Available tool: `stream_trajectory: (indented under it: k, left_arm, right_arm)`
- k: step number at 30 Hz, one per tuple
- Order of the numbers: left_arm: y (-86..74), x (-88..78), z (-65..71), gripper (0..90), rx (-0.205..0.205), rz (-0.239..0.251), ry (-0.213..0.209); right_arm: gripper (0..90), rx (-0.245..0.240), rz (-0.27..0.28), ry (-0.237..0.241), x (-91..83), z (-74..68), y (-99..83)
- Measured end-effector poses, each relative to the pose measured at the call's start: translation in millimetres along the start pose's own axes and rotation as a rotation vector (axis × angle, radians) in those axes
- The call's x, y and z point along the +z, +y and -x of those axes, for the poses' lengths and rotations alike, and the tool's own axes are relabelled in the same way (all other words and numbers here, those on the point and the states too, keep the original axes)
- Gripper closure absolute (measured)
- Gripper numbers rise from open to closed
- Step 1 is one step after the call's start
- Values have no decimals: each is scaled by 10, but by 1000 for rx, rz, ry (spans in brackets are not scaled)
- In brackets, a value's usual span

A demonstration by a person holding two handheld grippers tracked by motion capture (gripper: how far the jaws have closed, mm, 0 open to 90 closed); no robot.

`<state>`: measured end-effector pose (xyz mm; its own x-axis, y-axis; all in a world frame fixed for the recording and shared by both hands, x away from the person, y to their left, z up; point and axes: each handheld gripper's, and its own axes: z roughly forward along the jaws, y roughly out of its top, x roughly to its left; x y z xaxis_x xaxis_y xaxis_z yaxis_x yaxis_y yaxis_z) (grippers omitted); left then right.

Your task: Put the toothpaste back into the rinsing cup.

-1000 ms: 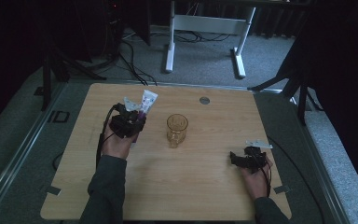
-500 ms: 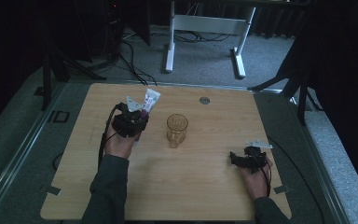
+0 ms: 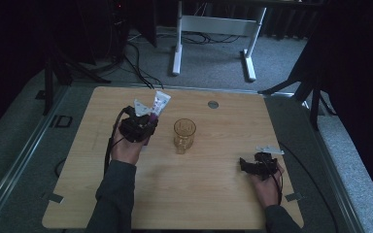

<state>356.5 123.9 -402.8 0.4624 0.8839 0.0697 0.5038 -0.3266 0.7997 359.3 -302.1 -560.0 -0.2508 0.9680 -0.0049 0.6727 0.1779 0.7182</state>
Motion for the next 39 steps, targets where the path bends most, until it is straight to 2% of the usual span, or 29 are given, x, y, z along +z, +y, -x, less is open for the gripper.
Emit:
stream_trajectory:
  k: [28, 39]
  left_arm:
    - [74, 23, 73, 721, 17, 42, -24]
    - [117, 23, 109, 720, 35, 61, -31]
  right_arm:
    - [110, 0, 0, 0, 0, 0, 0]
    - [111, -2, -1, 1, 1, 0, 1]
